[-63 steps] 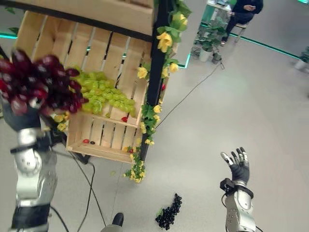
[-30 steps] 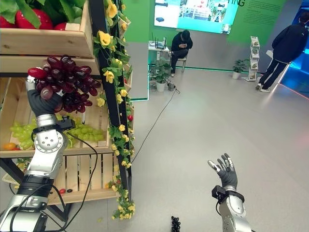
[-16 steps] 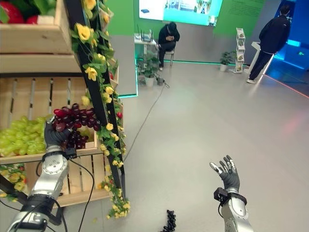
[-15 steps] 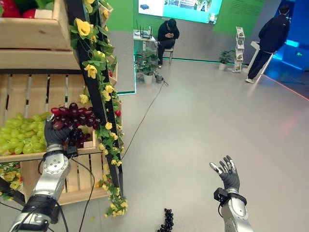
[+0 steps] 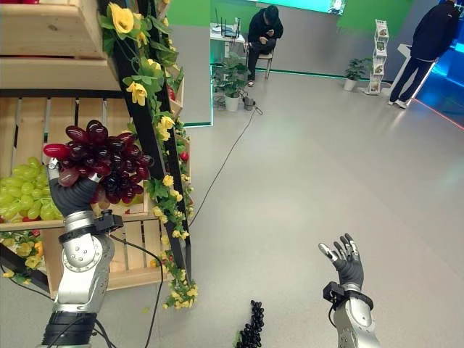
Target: Pick up the fruits from the basket on one side to the basket on the other side
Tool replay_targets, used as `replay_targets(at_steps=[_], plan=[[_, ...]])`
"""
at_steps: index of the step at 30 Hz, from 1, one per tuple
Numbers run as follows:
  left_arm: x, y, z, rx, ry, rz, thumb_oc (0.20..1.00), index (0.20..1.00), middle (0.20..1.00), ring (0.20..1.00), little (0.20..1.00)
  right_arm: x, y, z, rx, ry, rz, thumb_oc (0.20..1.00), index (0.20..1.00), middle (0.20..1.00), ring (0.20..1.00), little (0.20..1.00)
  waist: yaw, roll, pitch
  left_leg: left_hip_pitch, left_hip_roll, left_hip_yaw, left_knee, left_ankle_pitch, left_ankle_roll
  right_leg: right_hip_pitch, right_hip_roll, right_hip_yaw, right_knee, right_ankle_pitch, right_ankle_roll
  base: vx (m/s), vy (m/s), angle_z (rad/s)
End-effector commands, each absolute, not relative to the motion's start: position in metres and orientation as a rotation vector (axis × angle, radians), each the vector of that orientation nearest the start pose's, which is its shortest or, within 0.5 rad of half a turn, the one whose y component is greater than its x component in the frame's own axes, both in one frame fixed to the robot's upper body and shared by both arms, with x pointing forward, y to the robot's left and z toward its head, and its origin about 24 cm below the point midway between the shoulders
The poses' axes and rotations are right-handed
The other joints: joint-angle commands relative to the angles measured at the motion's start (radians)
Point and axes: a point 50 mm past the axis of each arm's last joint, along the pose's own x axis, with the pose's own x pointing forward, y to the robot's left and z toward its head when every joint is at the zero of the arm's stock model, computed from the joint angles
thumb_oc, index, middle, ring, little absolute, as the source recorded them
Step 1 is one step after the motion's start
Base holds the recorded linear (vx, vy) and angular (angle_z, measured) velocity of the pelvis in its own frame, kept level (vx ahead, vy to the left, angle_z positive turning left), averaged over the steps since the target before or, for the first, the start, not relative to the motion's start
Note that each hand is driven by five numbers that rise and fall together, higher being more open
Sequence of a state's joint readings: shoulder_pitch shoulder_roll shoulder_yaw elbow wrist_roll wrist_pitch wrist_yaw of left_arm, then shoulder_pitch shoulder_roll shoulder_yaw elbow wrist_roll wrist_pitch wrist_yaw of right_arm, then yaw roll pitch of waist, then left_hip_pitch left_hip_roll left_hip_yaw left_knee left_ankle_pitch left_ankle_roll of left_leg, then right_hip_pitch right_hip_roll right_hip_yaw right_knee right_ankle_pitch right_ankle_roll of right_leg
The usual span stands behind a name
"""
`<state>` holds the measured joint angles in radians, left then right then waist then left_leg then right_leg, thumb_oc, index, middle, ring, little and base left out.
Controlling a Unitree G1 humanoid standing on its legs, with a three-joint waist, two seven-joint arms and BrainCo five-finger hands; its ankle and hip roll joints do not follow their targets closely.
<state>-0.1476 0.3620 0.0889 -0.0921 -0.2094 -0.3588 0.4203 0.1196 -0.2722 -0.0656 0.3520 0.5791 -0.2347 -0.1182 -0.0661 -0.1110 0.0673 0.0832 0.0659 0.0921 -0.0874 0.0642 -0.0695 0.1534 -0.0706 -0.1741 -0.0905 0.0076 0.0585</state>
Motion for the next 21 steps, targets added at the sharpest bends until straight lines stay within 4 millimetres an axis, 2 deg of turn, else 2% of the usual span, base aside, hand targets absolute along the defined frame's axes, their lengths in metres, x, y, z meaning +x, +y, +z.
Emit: replay_targets(at_steps=[1, 12, 15, 16, 18, 21], plan=[[0.257, 0.233, 0.187, 0.063, -0.831, 0.368, 0.2, 0.2, 0.2, 0.2, 0.2, 0.219, -0.267, 0.003, 0.244, 0.007, -0.416, 1.0, 1.0, 1.0, 1.0, 1.0, -0.006, -0.01, -0.029, 0.023, 0.019, -0.03, 0.098, -0.159, 0.012, -0.009, -0.03, -0.031, 0.139, -0.157, 0.046, -0.01, -0.003, 0.04], [0.259, 0.234, 0.192, 0.08, -0.843, 0.368, 0.2, 0.2, 0.2, 0.2, 0.2, 0.219, -0.267, 0.001, 0.242, 0.017, -0.414, 1.0, 1.0, 1.0, 1.0, 1.0, -0.009, -0.009, -0.035, 0.024, 0.02, -0.032, 0.094, -0.157, 0.012, -0.007, -0.027, -0.033, 0.136, -0.157, 0.046, 0.0, -0.001, 0.02], [0.262, 0.235, 0.188, 0.096, -0.812, 0.37, 0.2, 0.2, 0.2, 0.2, 0.2, 0.219, -0.268, 0.001, 0.24, 0.018, -0.411, 1.0, 1.0, 1.0, 1.0, 1.0, -0.012, -0.008, -0.038, 0.027, 0.02, -0.03, 0.092, -0.157, 0.012, -0.007, -0.026, -0.032, 0.135, -0.157, 0.046, 0.0, 0.0, 0.0], [0.27, 0.237, 0.18, 0.125, -0.756, 0.371, 0.2, 0.2, 0.2, 0.2, 0.2, 0.219, -0.268, 0.002, 0.236, 0.02, -0.406, 1.0, 1.0, 1.0, 1.0, 1.0, -0.016, -0.005, -0.042, 0.03, 0.02, -0.027, 0.09, -0.156, 0.012, -0.005, -0.026, -0.03, 0.133, -0.156, 0.047, 0.0, 0.0, 0.0], [0.275, 0.239, 0.178, 0.147, -0.733, 0.374, 0.2, 0.2, 0.2, 0.2, 0.2, 0.22, -0.267, 0.002, 0.234, 0.022, -0.402, 1.0, 1.0, 1.0, 1.0, 1.0, -0.018, -0.004, -0.043, 0.032, 0.02, -0.026, 0.088, -0.156, 0.012, -0.004, -0.026, -0.03, 0.132, -0.155, 0.048, 0.0, 0.0, 0.0], [0.296, 0.246, 0.175, 0.184, -0.656, 0.412, 0.2, 0.2, 0.2, 0.2, 0.2, 0.225, -0.265, 0.004, 0.221, 0.023, -0.374, 1.0, 1.0, 1.0, 1.0, 1.0, -0.031, 0.002, -0.049, 0.038, 0.021, -0.021, 0.084, -0.153, 0.011, -0.002, -0.026, -0.025, 0.129, -0.154, 0.049, 0.0, 0.0, 0.0]])
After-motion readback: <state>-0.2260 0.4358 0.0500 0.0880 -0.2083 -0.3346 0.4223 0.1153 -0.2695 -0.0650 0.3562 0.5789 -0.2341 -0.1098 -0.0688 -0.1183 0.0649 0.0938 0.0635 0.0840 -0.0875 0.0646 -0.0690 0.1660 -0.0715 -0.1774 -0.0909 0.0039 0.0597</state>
